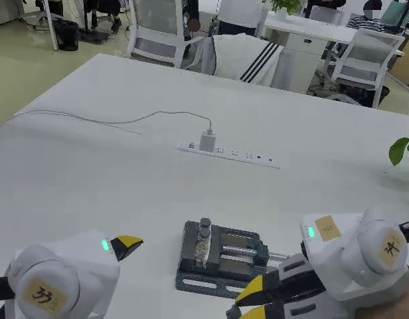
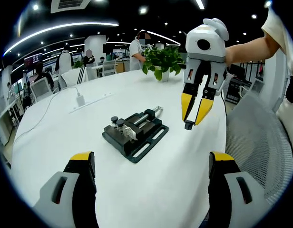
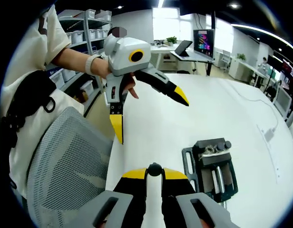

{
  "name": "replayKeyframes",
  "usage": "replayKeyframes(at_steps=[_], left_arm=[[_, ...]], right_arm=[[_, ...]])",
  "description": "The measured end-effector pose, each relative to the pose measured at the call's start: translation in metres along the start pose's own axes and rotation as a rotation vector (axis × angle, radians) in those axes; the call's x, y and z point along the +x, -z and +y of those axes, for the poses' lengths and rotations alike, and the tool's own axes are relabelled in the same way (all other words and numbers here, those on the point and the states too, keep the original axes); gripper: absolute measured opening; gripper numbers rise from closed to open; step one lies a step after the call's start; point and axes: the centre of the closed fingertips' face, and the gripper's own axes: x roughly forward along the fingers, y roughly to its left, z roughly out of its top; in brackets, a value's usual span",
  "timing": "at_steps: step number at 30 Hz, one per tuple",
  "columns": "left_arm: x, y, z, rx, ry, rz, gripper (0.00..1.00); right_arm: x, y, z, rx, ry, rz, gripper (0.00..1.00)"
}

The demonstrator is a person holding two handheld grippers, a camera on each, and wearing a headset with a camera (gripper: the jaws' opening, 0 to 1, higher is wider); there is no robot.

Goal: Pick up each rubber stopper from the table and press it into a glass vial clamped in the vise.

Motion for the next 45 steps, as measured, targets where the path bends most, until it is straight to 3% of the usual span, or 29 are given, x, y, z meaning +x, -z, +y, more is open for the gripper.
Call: replayKeyframes(at_steps=[8, 24, 45], left_arm=[[-0.003, 0.002, 0.001, -0.007, -0.011, -0.001, 0.99], [-0.003, 0.001, 0.003, -0.027, -0.022, -0.018, 0.99], [-0.003, 0.005, 0.004, -0.043, -0.015, -0.025, 0.99]], right_arm=[[0.001, -0.001, -0.021, -0.065, -0.014, 0.074, 0.05], [0.007, -0.008, -0.067, -0.264, -0.043, 0.249, 0.05], [0.023, -0.01, -0.098, -0.447, -0.078, 0.411, 0.05]])
